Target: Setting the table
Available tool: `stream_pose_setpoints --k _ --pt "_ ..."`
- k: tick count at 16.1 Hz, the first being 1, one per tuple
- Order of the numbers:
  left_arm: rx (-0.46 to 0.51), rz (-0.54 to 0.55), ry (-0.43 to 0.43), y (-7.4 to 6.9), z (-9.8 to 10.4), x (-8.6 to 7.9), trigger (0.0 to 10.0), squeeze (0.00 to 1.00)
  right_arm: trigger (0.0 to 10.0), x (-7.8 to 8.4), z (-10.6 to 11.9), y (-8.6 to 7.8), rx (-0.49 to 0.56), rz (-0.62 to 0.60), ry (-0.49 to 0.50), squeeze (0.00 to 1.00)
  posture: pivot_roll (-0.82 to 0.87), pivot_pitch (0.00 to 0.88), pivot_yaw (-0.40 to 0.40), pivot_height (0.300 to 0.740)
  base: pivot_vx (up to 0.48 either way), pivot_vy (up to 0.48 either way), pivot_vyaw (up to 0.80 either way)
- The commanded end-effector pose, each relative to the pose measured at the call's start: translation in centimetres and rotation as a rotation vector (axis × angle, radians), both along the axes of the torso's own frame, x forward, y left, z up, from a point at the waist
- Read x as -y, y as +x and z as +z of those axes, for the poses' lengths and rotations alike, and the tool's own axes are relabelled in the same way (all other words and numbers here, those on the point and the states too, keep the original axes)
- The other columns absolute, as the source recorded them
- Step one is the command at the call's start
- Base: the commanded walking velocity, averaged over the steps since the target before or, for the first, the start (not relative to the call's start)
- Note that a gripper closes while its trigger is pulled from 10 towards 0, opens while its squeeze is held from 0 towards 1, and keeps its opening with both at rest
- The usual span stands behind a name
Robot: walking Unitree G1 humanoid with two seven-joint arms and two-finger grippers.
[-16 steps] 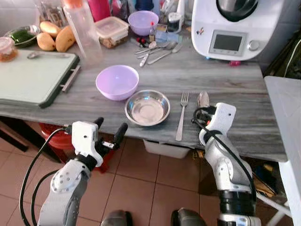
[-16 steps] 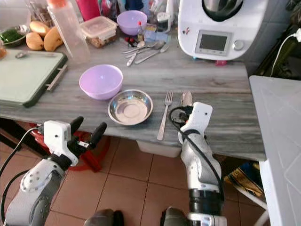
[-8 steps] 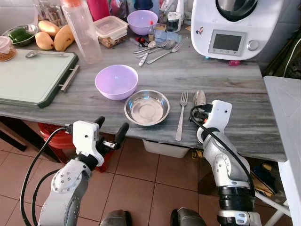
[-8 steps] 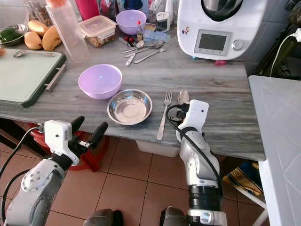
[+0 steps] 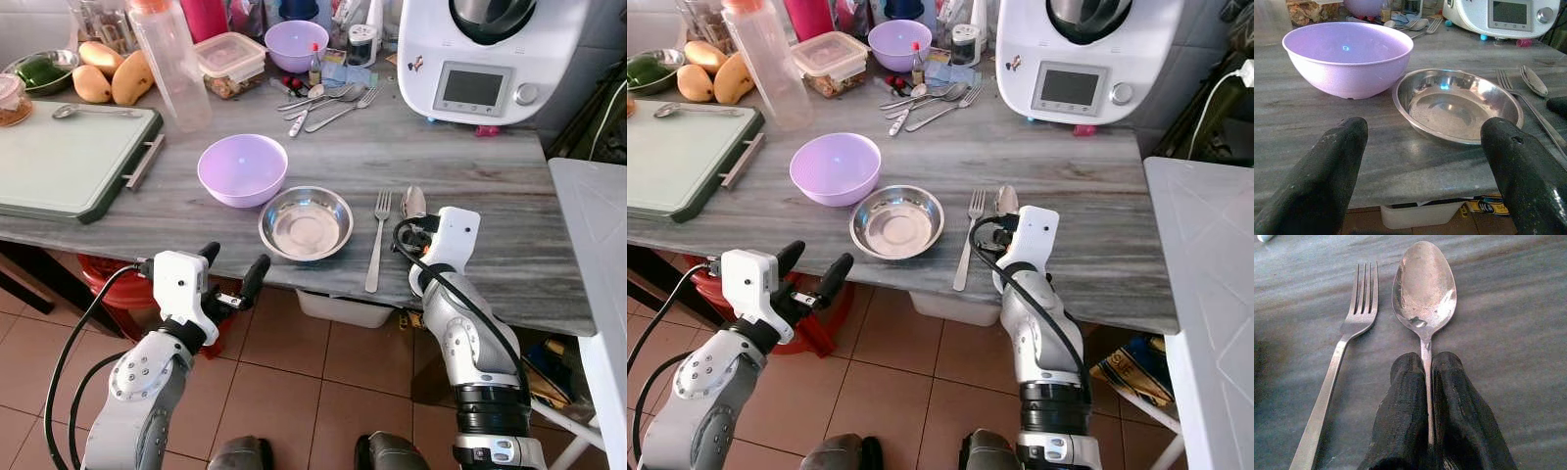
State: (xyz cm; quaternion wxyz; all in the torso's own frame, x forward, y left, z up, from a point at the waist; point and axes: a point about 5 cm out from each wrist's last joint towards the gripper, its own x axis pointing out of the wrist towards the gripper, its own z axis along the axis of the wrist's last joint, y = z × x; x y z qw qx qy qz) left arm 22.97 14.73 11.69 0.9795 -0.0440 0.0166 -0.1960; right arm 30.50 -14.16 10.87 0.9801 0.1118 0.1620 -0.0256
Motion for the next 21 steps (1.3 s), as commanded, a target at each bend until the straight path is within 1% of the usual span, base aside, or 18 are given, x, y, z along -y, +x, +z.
stream_pose_setpoints --k 1,7,8,9,10,15,21 --pt "0.000 -0.007 0.004 0.01 0.17 0.11 10.0 0.00 10.0 -0.76 -0.95 -0.27 -0.056 0.030 0.009 0.00 0.04 0.113 0.040 0.740 0.000 0.000 0.00" --pt "-0.002 -0.009 0.000 0.00 0.13 0.32 10.0 0.00 10.0 -1.08 -0.77 -0.15 -0.052 0.035 0.025 0.00 0.03 0.117 0.036 0.740 0.000 0.000 0.00" --pt "-0.002 -0.009 0.000 0.01 0.13 0.35 10.0 0.00 10.0 -1.11 -0.77 -0.14 -0.052 0.036 0.028 0.57 0.03 0.117 0.036 0.740 0.000 0.000 0.00" --pt "-0.003 -0.010 -0.001 0.03 0.12 0.37 10.0 0.00 10.0 -1.13 -0.78 -0.15 -0.053 0.037 0.029 0.98 0.03 0.116 0.035 0.740 0.000 0.000 0.00" --pt "-0.003 -0.011 -0.001 0.04 0.11 0.42 10.0 0.00 10.0 -1.15 -0.80 -0.16 -0.054 0.037 0.029 1.00 0.03 0.116 0.035 0.740 0.000 0.000 0.00" --pt "0.000 -0.012 -0.005 0.24 0.13 0.58 10.0 0.00 10.0 -1.31 -0.65 -0.14 -0.051 0.041 0.037 1.00 0.03 0.113 0.032 0.740 0.000 0.000 0.00" --pt "0.004 -0.009 -0.009 0.46 0.06 0.65 10.0 0.00 10.0 -1.09 -0.52 -0.42 -0.046 0.034 0.039 1.00 0.02 0.101 0.028 0.740 0.000 0.000 0.00"
